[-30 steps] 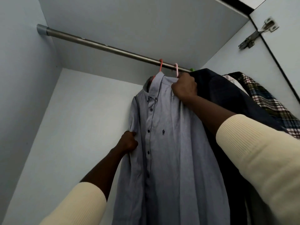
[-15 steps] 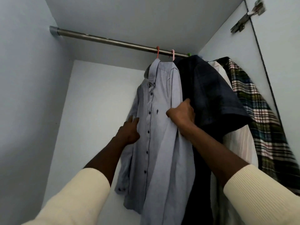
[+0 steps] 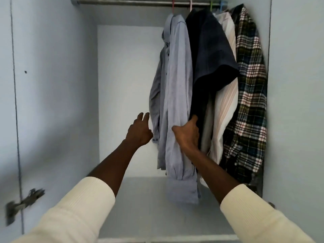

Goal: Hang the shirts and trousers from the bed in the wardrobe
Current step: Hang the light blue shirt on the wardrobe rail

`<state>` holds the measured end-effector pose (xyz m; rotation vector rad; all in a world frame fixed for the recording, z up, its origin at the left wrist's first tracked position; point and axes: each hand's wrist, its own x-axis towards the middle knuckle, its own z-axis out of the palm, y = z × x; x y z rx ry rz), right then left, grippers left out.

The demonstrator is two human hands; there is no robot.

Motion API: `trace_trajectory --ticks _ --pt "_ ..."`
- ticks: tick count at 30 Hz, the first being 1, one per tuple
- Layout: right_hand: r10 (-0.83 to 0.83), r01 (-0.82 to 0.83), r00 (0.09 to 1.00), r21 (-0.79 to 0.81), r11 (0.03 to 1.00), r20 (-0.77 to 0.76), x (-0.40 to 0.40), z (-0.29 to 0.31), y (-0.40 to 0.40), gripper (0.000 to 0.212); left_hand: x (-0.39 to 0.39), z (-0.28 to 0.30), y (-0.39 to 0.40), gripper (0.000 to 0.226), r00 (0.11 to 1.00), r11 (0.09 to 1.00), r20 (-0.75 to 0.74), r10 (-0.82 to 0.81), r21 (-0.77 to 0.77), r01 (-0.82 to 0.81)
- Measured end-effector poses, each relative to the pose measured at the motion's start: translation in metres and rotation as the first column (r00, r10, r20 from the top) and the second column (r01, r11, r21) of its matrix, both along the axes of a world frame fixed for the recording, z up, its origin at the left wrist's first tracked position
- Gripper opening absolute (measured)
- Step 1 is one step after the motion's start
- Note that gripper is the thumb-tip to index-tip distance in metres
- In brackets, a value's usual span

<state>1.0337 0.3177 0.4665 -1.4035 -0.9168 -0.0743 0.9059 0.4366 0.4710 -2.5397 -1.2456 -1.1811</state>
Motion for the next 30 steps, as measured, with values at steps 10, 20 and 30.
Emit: trace_trajectory --ticks 10,20,30 --pt "-0.239 0.250 0.946 -0.022 0.968 0.219 -0.029 -0.141 -0.070 0.092 -0.052 -0.128 -0.119 0.072 0.989 0.997 -0.130 0.070 -0.022 -0.073" --pt "0.212 0.030 0.907 -0.557 0.830 0.364 -0.157 -0.335 -0.182 0.056 -0.154 -0.329 -0.252 0.077 0.973 0.949 -0.226 0.042 -0.296 -0.110" --pt "0.591 -0.079 0.807 -0.991 0.105 -0.002 -0.290 -0.526 -0.380 0.048 -0.315 -0.561 -0.487 0.083 0.847 0.484 -0.521 -0.104 -0.770 -0.415"
